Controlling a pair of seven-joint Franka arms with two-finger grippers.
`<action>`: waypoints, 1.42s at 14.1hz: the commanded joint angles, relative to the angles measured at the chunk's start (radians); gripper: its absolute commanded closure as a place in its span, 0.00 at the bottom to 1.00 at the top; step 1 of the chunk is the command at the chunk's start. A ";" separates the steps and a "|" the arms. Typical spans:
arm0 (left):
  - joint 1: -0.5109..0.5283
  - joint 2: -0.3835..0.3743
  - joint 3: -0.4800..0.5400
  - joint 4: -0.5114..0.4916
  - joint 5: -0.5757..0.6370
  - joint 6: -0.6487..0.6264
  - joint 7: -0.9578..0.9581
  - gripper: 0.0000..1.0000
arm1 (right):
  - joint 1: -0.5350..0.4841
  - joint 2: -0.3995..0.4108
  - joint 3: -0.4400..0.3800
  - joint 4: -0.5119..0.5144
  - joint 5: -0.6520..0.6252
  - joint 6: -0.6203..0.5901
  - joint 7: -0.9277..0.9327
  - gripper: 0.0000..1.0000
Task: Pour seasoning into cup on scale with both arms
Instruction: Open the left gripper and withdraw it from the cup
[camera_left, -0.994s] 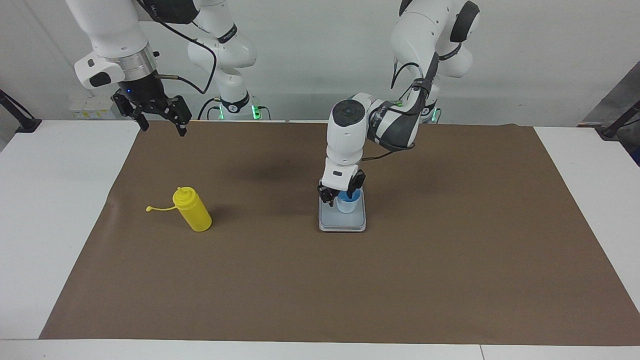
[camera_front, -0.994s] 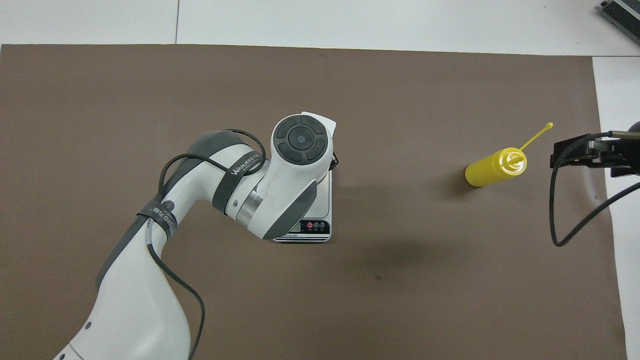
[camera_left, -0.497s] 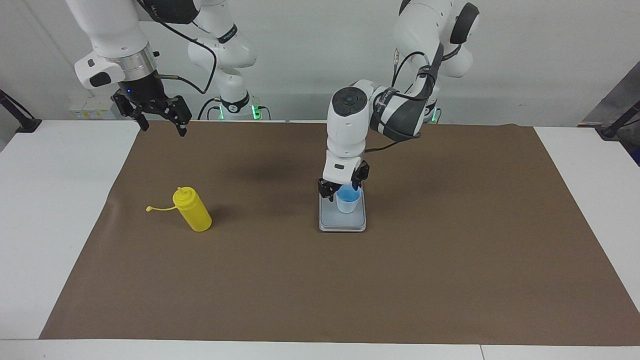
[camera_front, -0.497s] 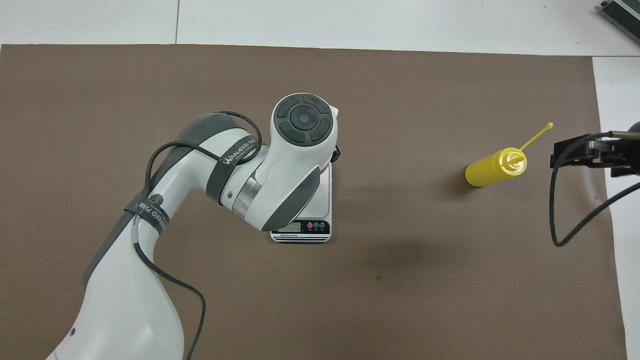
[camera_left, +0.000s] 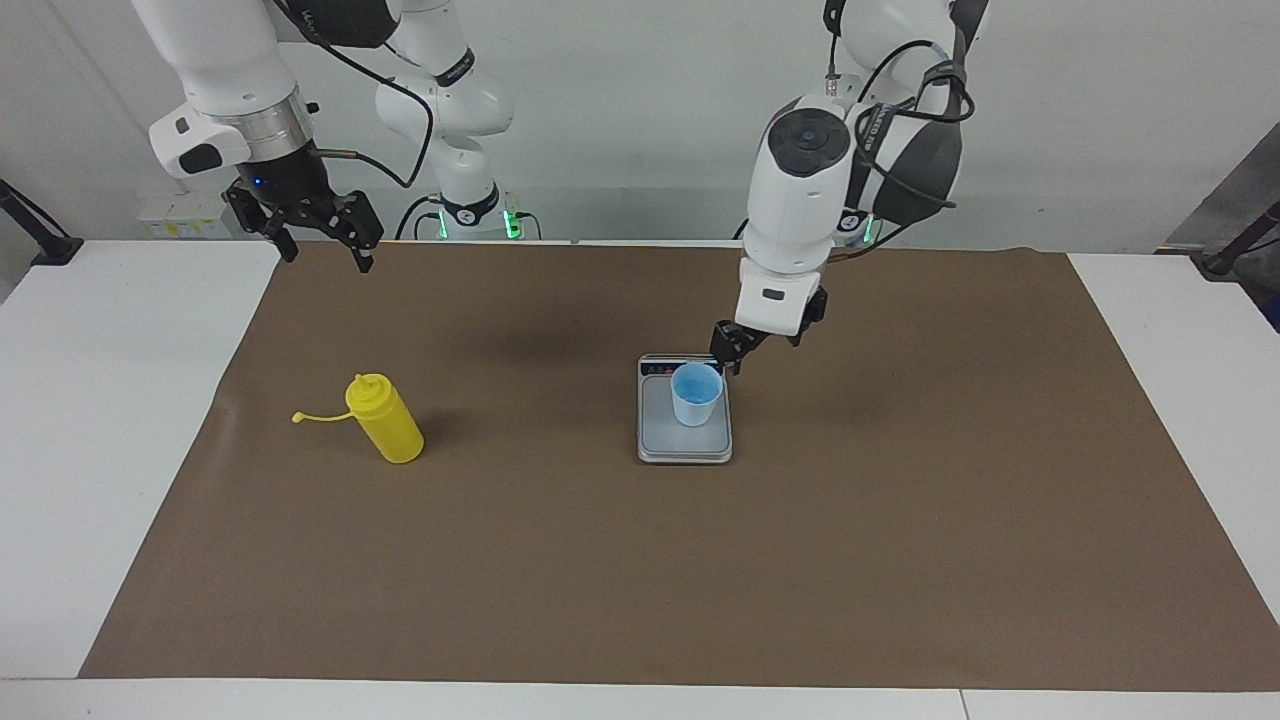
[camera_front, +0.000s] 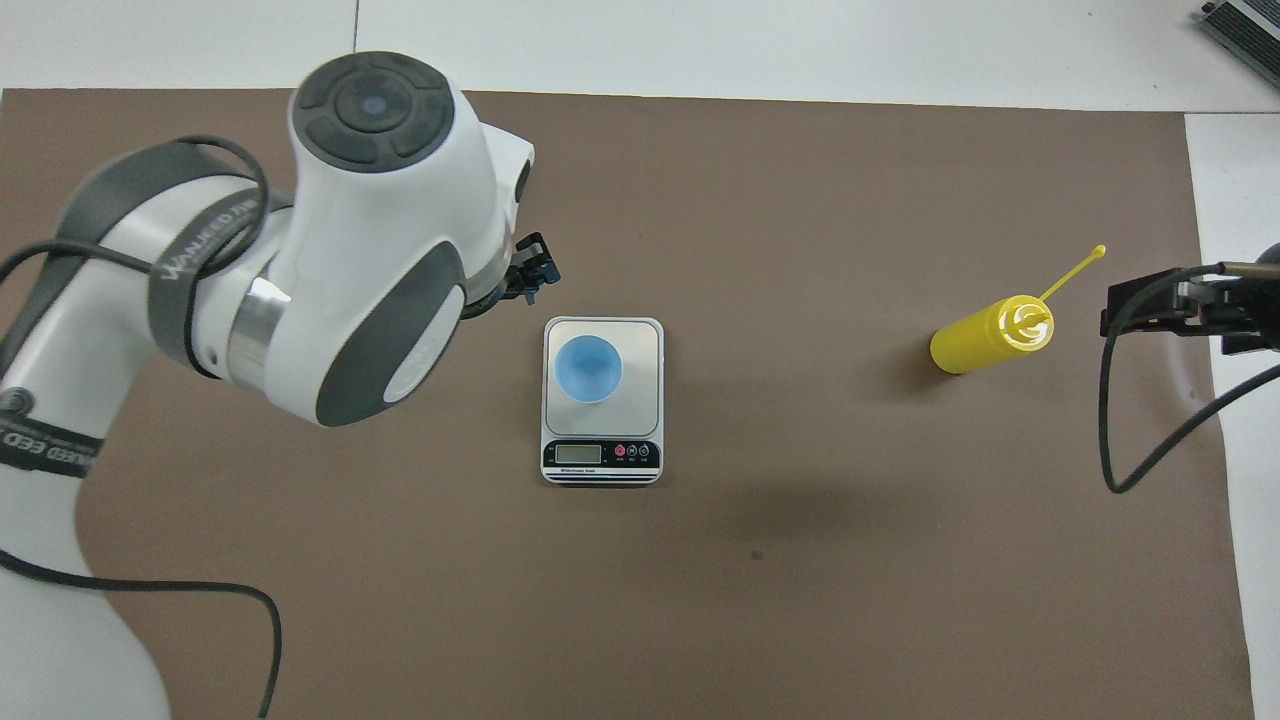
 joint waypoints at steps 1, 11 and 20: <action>0.108 -0.052 -0.007 0.011 -0.014 -0.064 0.171 0.01 | -0.005 -0.014 0.002 -0.016 0.012 0.001 -0.042 0.00; 0.443 -0.207 -0.003 -0.082 -0.034 -0.102 0.713 0.00 | -0.096 -0.080 -0.001 -0.204 0.097 0.194 -0.312 0.00; 0.446 -0.289 0.000 -0.228 -0.034 -0.064 0.694 0.00 | -0.206 -0.114 -0.003 -0.431 0.268 0.445 -0.699 0.00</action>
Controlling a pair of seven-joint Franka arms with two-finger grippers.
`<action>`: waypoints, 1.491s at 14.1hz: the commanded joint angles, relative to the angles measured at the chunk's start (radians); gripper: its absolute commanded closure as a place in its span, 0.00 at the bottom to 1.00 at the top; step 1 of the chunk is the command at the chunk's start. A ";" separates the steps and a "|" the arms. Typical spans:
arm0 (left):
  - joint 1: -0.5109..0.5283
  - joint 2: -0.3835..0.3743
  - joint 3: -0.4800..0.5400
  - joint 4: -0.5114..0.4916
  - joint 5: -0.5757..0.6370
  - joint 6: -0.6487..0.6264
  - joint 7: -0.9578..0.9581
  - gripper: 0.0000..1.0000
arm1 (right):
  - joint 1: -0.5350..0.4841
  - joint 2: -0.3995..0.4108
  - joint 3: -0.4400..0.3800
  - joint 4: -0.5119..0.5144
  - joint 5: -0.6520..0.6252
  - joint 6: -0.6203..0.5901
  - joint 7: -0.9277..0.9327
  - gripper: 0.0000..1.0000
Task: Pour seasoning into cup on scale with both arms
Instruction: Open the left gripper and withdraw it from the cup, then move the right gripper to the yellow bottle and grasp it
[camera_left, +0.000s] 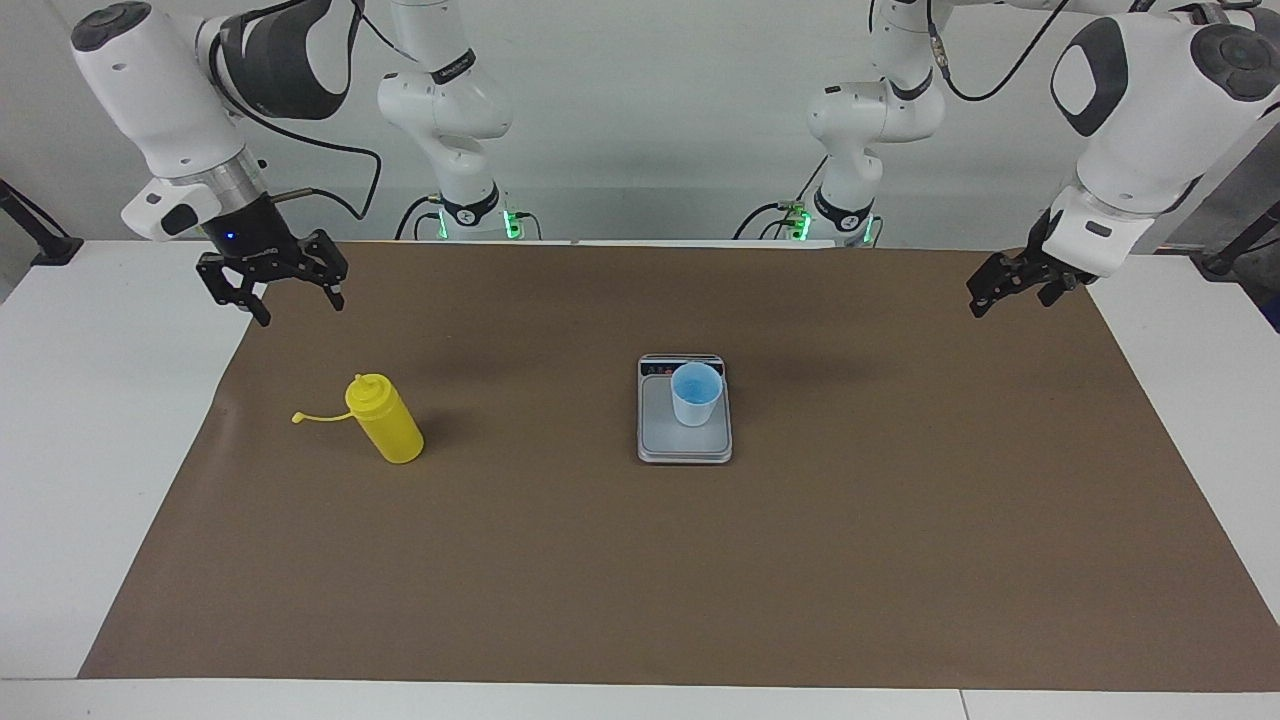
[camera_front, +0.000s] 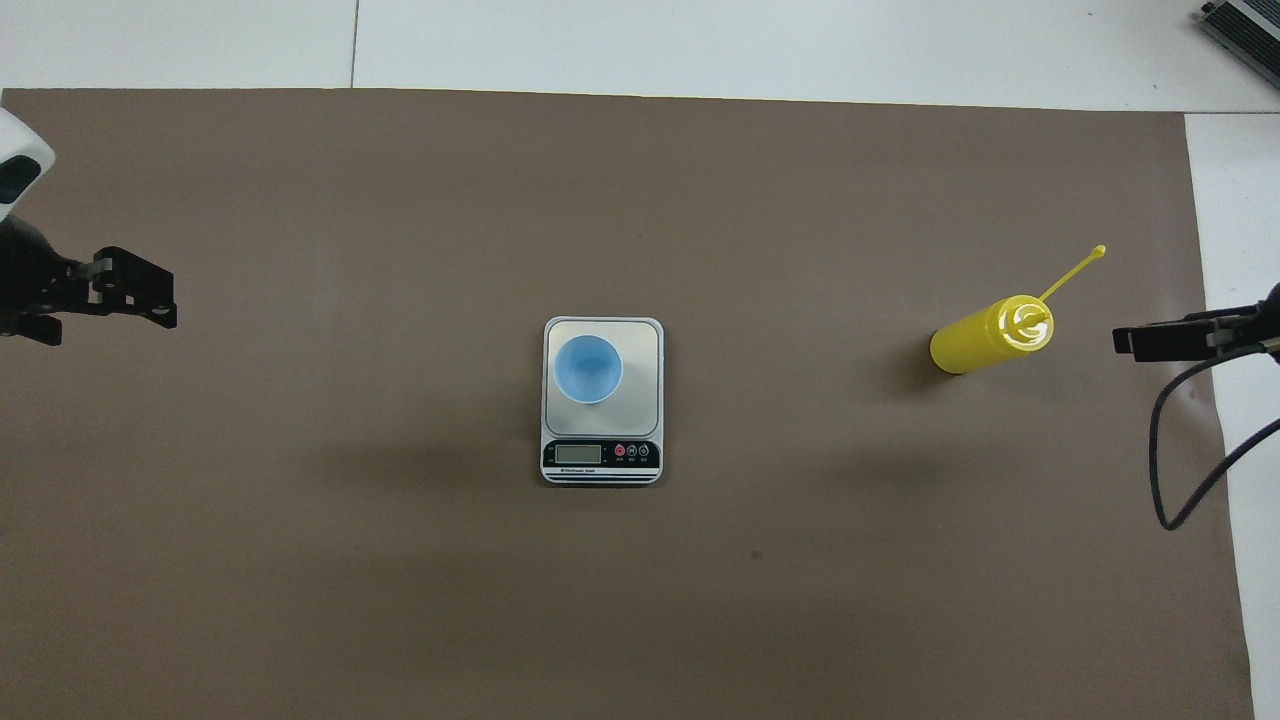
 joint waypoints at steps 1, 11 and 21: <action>0.001 -0.034 -0.007 -0.045 -0.011 0.034 -0.004 0.00 | -0.037 -0.039 0.005 -0.107 0.094 0.088 -0.136 0.00; -0.100 -0.053 0.079 -0.103 -0.014 0.137 0.004 0.00 | -0.151 0.029 0.003 -0.219 0.471 0.221 -0.723 0.00; -0.104 -0.066 0.072 -0.084 -0.019 0.169 0.001 0.00 | -0.200 0.139 0.003 -0.271 0.809 0.207 -1.148 0.00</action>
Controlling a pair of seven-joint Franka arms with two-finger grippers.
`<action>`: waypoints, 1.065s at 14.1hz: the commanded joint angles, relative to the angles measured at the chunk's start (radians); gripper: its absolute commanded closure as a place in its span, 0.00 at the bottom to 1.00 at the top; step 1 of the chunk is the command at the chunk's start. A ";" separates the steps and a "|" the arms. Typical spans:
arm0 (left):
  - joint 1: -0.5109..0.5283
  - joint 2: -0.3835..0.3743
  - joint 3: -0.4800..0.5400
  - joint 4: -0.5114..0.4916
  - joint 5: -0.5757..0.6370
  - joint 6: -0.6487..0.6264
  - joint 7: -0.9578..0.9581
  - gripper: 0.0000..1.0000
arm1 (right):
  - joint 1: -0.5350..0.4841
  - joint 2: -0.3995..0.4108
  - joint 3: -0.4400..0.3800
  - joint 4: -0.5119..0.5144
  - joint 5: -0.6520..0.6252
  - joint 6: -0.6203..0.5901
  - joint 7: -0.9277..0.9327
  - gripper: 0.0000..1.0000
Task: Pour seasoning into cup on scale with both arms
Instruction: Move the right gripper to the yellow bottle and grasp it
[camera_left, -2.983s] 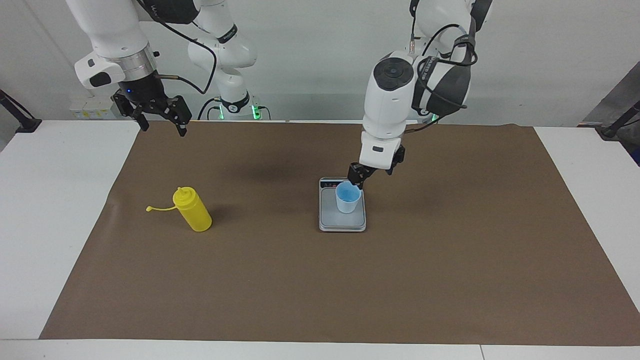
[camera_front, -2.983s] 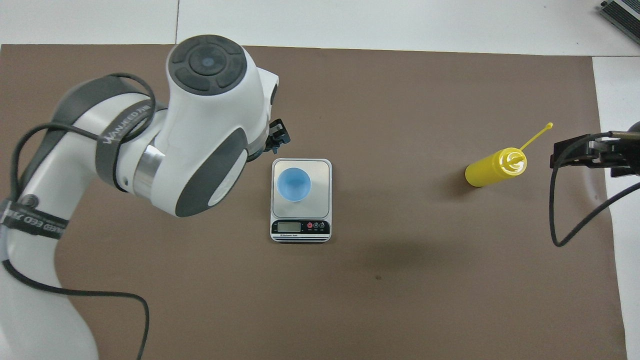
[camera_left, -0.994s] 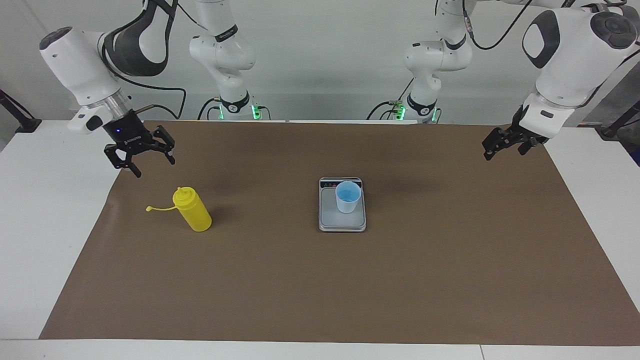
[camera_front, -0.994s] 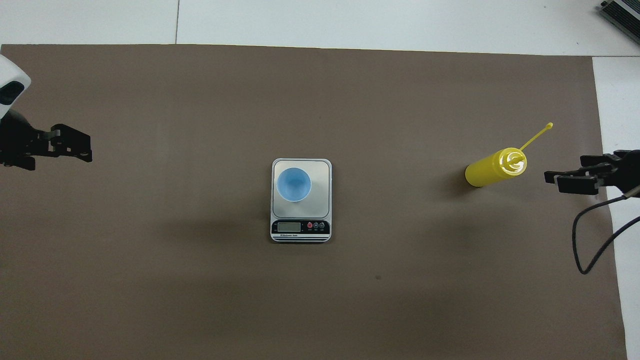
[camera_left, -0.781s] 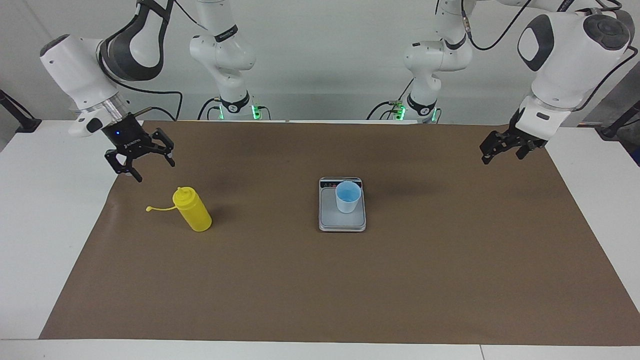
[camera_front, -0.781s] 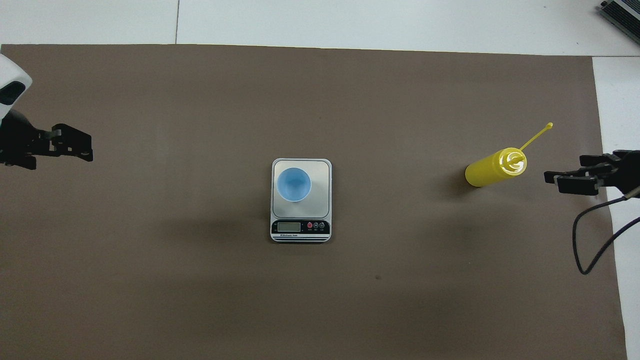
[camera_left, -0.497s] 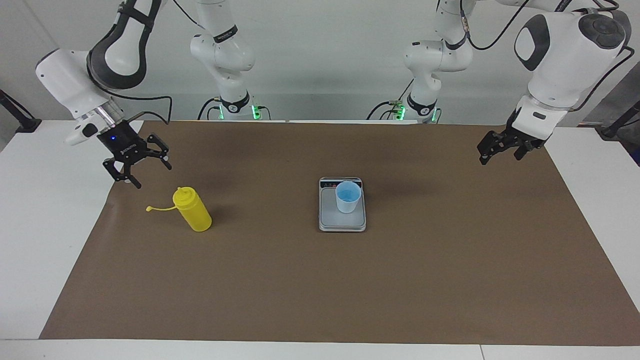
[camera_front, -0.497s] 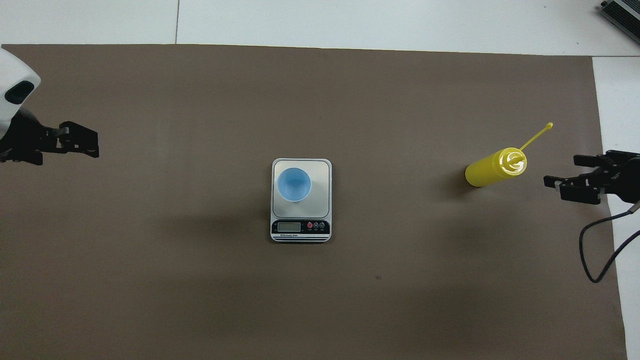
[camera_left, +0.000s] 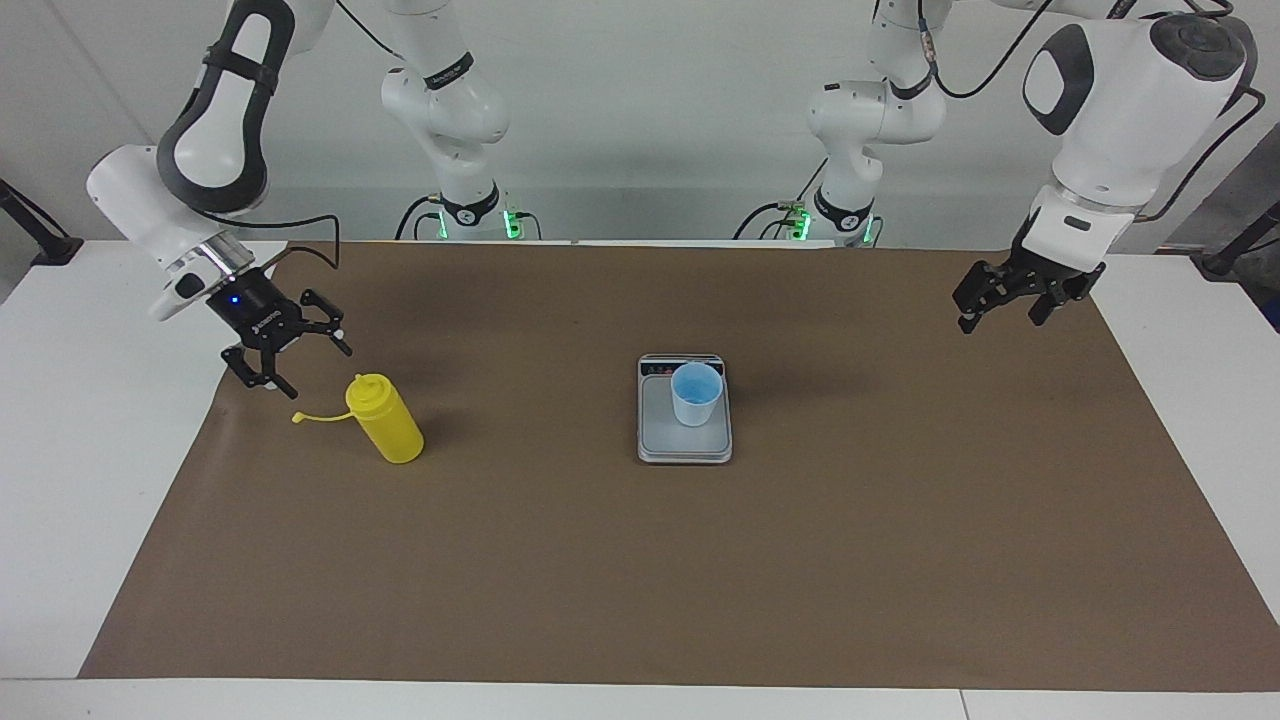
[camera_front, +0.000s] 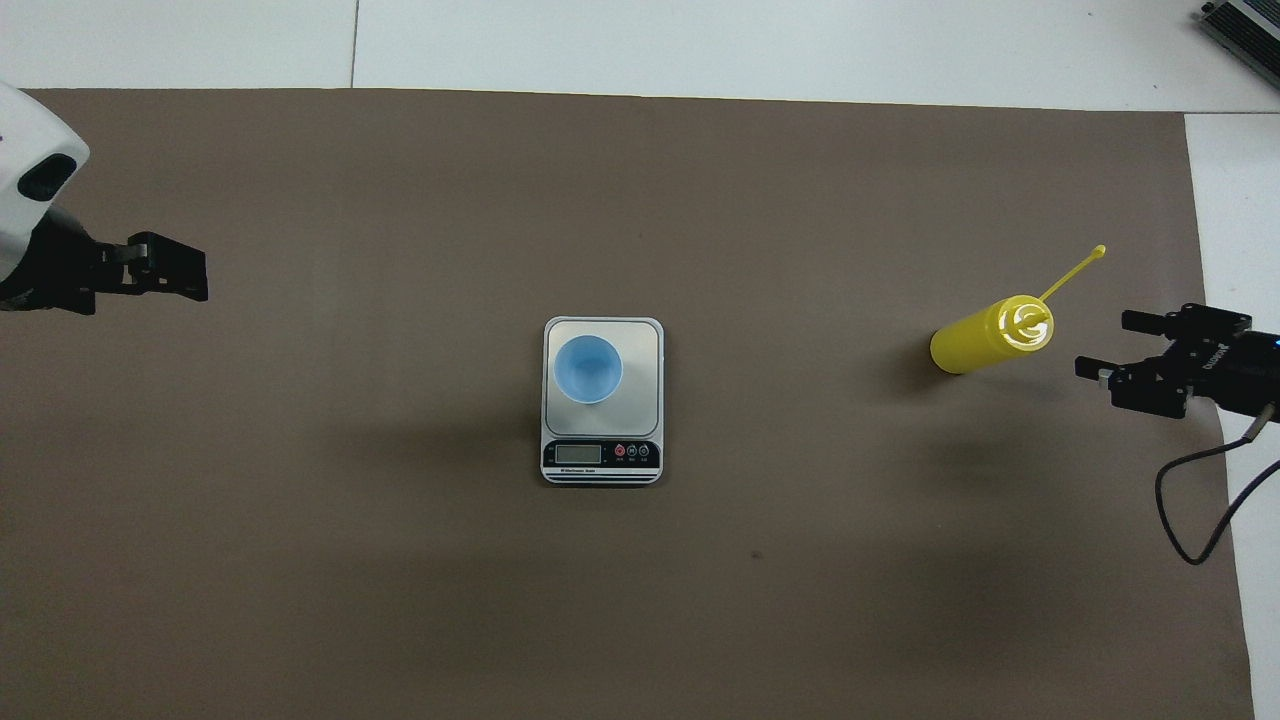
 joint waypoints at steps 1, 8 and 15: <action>-0.014 -0.042 0.015 -0.026 -0.015 -0.015 -0.001 0.00 | -0.013 0.021 0.006 -0.020 0.067 0.006 -0.101 0.00; -0.013 -0.076 0.015 -0.027 -0.015 -0.079 0.005 0.00 | -0.007 0.086 0.007 -0.034 0.227 0.003 -0.281 0.00; 0.027 -0.085 0.024 -0.040 -0.015 -0.082 0.002 0.00 | -0.014 0.229 0.007 -0.028 0.403 -0.117 -0.525 0.00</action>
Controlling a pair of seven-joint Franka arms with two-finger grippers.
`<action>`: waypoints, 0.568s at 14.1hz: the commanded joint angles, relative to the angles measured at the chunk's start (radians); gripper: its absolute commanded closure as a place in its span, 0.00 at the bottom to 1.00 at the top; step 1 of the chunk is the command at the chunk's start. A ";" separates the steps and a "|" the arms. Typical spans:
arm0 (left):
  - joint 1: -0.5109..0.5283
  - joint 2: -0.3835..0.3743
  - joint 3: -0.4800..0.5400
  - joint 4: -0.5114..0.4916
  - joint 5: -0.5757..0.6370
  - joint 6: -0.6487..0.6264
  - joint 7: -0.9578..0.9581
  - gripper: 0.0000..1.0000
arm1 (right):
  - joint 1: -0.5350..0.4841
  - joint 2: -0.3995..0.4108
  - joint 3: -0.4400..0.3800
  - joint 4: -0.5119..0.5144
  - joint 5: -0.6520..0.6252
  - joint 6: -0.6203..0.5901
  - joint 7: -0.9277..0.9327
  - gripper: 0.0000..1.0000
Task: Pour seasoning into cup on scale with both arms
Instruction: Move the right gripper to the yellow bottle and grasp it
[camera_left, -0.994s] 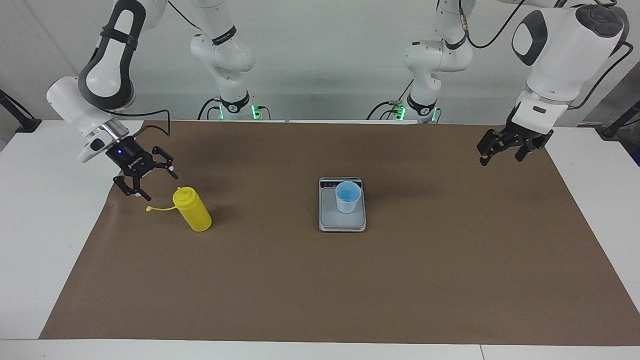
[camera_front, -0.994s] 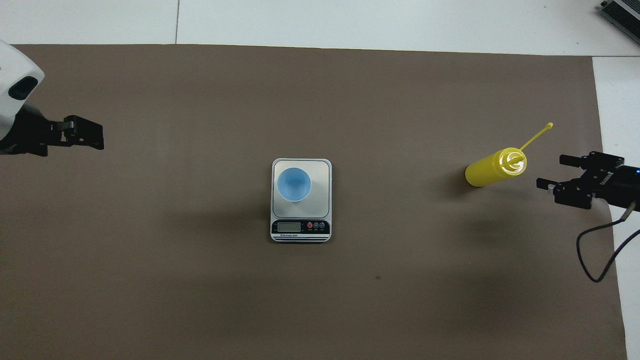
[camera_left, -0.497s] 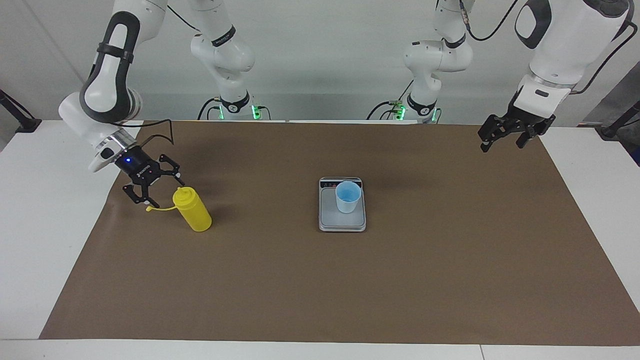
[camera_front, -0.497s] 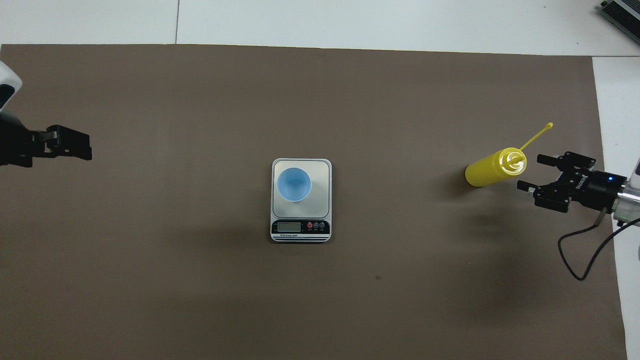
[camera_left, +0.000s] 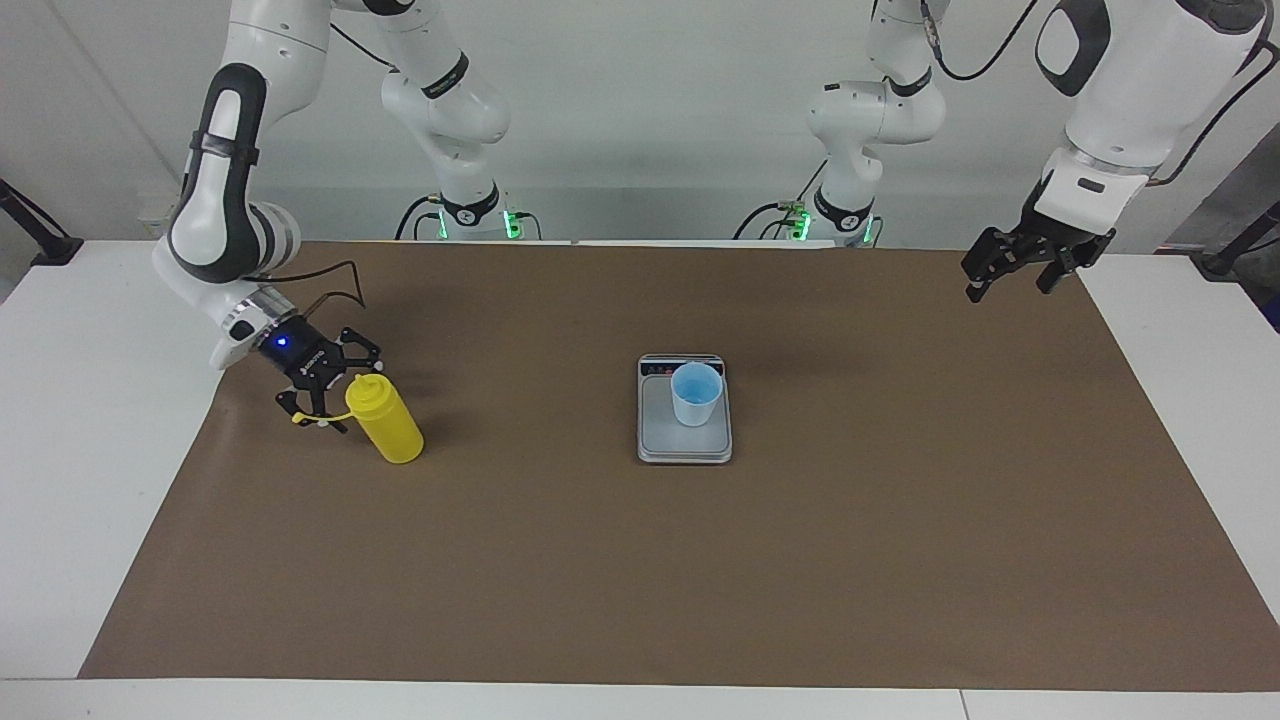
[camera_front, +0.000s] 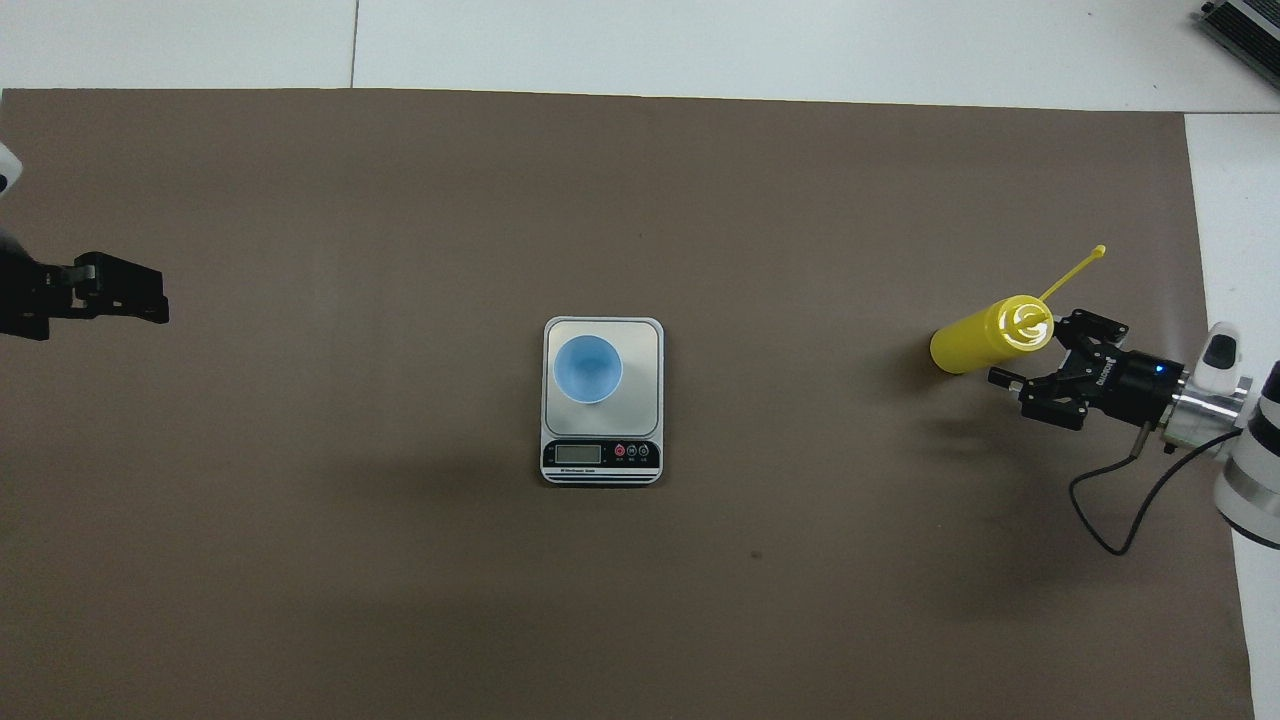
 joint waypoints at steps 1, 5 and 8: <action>0.016 -0.031 0.006 -0.033 -0.014 -0.004 0.000 0.00 | -0.008 0.024 0.006 0.009 0.042 -0.026 -0.054 0.00; 0.016 -0.031 0.006 -0.029 -0.008 -0.008 0.006 0.00 | 0.017 0.042 0.008 0.012 0.098 -0.026 -0.061 0.00; 0.006 -0.032 0.004 -0.033 -0.008 0.012 0.013 0.00 | 0.018 0.055 0.008 0.041 0.098 -0.025 -0.060 0.00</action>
